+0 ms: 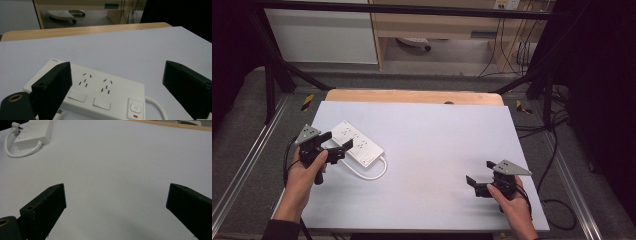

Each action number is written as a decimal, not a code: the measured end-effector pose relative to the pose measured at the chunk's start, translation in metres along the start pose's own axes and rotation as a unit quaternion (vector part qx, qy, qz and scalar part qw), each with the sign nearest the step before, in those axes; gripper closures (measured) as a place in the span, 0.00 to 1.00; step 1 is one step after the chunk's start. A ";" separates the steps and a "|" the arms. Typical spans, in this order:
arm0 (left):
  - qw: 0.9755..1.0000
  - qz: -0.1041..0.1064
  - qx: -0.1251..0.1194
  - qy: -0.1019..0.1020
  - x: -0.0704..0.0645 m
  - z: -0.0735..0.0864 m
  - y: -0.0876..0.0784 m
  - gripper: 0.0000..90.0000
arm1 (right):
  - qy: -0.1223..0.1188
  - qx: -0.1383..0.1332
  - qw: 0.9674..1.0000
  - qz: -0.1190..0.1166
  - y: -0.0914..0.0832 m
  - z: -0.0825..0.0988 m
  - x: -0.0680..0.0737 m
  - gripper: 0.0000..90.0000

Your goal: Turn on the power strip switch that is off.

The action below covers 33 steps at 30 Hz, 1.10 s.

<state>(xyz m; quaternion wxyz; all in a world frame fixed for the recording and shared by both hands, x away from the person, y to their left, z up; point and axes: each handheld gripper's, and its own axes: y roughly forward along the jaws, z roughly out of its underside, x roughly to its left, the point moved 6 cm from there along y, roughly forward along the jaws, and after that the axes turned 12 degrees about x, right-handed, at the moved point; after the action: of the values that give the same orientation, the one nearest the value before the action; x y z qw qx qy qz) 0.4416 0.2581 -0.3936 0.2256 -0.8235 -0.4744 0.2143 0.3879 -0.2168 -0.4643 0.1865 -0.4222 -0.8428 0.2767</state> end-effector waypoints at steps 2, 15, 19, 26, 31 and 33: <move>1.000 0.002 0.001 0.006 -0.004 -0.001 -0.003 0.10 | 0.000 0.000 1.000 0.000 0.000 0.000 0.000 0.04; 0.999 0.010 0.015 0.033 -0.036 0.026 -0.023 0.10 | -0.001 0.001 1.000 0.002 0.000 0.000 0.000 0.04; 0.999 0.012 0.018 0.033 -0.039 0.040 -0.029 0.09 | 0.000 0.002 1.000 0.003 0.000 0.001 0.000 0.03; 1.000 0.019 0.019 0.003 -0.035 0.062 -0.037 0.11 | -0.001 0.002 1.000 0.003 0.000 0.000 0.000 0.03; 1.000 0.012 0.015 0.010 -0.033 0.071 -0.041 0.11 | 0.000 0.002 1.000 0.003 0.000 0.000 0.000 0.03; 1.000 0.009 0.016 0.013 -0.033 0.076 -0.041 0.11 | 0.000 0.002 1.000 0.003 0.000 0.001 -0.001 0.03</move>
<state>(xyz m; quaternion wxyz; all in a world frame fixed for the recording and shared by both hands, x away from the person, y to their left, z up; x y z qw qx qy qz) 0.3557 0.2604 -0.4268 0.2432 -0.8267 -0.4604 0.2134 0.3883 -0.2174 -0.4651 0.1864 -0.4245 -0.8409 0.2793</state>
